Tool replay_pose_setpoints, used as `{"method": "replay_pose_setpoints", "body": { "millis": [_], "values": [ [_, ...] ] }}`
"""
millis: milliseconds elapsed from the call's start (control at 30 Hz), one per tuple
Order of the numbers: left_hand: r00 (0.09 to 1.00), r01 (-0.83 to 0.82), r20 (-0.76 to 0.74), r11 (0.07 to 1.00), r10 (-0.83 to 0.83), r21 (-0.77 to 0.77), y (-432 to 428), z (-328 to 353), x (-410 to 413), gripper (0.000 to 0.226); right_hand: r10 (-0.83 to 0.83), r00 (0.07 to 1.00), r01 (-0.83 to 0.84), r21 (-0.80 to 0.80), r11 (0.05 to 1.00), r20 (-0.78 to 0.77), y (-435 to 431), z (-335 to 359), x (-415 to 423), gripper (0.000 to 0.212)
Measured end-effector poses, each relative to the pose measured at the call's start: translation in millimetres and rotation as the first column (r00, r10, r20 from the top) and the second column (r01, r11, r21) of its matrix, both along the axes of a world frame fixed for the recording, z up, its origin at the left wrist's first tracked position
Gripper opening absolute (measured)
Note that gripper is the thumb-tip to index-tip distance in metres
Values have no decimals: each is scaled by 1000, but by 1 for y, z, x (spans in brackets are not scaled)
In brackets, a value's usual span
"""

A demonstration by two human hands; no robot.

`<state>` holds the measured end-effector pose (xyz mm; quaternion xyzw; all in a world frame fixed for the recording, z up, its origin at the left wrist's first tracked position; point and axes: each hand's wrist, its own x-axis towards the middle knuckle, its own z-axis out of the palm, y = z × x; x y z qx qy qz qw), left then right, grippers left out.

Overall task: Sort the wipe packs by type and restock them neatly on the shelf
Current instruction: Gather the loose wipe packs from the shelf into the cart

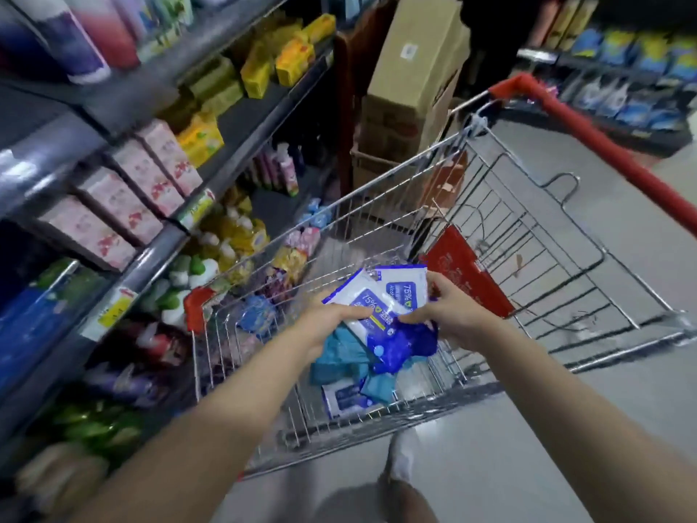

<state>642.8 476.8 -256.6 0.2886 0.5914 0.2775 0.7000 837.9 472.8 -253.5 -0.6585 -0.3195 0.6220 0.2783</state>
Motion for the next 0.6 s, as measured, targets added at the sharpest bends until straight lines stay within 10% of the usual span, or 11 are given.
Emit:
{"method": "replay_pose_setpoints", "body": {
  "millis": [167, 300, 367, 500, 600],
  "values": [
    [989, -75, -129, 995, 67, -63, 14, -48, 43, 63, 146, 976, -137, -61, 989, 164, 32, -44, 36, 73],
    [850, 72, -526, 997, -45, 31, 27, -77, 48, 67, 364, 839, -342, -128, 931, 405, 45, -62, 51, 99],
    [681, 310, -702, 950, -206, 22, 30, -74, 45, 72, 466, 699, -462, -156, 873, 542, 45, -60, 54, 94],
    [-96, 705, -944, 648, -315, -288, 24, -31, 24, 82, 472, 504, -640, -54, 766, 724, 49, -34, 39, 70],
    [-183, 659, -958, 695, -222, -287, 16, 18, -11, 88, 408, 420, -775, 86, 626, 811, 59, 16, -2, 61]
  ]
}}
